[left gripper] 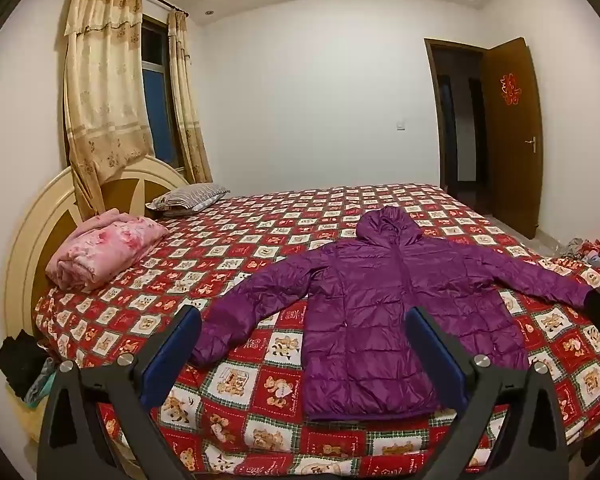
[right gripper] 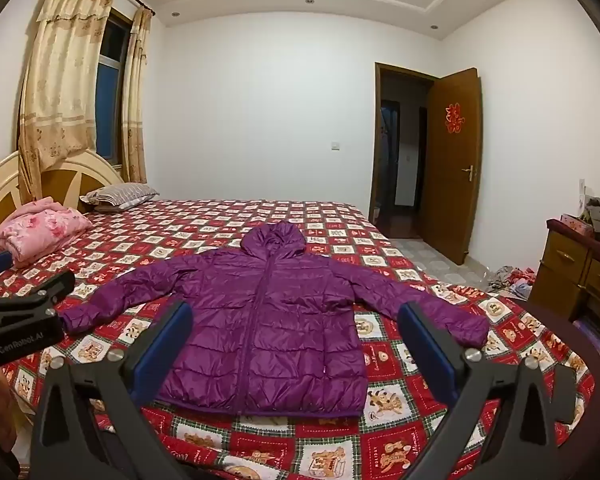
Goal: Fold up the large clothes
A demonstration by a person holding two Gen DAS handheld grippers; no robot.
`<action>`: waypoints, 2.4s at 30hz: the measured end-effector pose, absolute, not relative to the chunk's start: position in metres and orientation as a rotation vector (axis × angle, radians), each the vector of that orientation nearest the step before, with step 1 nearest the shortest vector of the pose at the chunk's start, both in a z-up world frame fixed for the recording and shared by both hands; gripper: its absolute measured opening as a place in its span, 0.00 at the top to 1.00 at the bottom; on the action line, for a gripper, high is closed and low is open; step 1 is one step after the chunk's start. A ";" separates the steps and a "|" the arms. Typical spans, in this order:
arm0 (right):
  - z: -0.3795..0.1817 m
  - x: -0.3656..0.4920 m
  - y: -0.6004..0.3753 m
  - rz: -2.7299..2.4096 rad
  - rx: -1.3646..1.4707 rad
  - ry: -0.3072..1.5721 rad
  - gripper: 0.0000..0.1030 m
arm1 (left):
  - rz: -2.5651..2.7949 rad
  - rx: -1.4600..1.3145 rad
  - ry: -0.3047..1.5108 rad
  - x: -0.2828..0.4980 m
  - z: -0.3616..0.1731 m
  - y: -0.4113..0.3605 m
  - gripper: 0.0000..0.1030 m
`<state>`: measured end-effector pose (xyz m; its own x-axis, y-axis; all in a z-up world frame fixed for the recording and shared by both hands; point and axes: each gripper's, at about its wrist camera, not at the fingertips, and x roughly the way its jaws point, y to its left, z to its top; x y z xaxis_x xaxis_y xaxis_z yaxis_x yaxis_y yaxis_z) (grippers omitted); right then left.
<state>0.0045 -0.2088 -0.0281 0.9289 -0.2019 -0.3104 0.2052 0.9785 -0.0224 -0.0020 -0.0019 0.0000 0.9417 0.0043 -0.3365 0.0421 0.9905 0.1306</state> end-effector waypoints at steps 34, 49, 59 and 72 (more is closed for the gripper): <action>-0.034 0.009 -0.208 -0.204 0.001 0.342 0.00 | -0.038 0.117 0.383 0.006 -0.007 0.000 0.01; -0.034 0.009 -0.208 -0.202 0.003 0.344 0.00 | -0.038 0.116 0.385 0.007 -0.006 0.002 0.01; -0.035 0.009 -0.207 -0.200 0.004 0.347 0.00 | -0.037 0.119 0.385 0.007 -0.006 0.001 0.01; -0.035 0.009 -0.206 -0.199 0.005 0.348 0.00 | -0.036 0.117 0.382 0.007 -0.005 0.002 0.01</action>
